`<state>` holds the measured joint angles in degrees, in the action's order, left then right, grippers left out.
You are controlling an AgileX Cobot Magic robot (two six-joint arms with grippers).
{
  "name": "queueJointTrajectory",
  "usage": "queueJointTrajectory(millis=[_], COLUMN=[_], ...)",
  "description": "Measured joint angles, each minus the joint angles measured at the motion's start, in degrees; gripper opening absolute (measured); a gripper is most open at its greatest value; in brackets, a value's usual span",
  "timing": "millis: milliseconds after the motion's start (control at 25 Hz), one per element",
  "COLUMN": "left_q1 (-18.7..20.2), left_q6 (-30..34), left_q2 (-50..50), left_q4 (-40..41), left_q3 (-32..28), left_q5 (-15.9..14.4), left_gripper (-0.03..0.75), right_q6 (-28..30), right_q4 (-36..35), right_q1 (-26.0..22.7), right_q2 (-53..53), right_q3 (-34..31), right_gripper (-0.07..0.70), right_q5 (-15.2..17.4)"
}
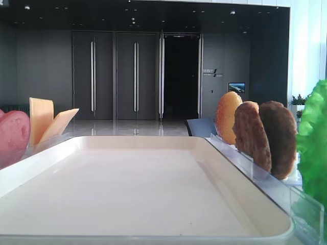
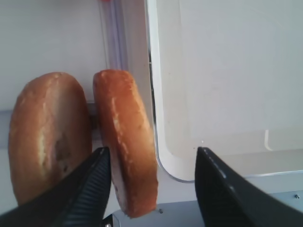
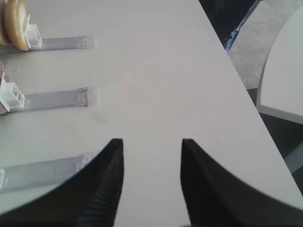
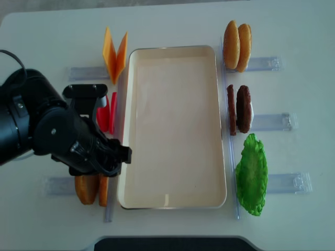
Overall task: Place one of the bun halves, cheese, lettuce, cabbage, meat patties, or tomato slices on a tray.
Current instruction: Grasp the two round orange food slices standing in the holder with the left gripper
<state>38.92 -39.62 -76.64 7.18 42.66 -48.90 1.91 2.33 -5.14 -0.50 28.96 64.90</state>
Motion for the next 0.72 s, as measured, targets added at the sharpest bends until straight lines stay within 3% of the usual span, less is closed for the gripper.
queueJointTrajectory(millis=[720], left_q1=[0.0], left_q6=[0.0], left_q2=[-4.6], left_q4=[1.6], left_q3=[0.0], left_q5=[0.2], left_gripper=[0.433], right_q6=[0.0], right_q4=[0.0], right_q1=[0.0], right_q2=[0.0], right_q3=[0.0], right_gripper=[0.279], right_q5=[0.0])
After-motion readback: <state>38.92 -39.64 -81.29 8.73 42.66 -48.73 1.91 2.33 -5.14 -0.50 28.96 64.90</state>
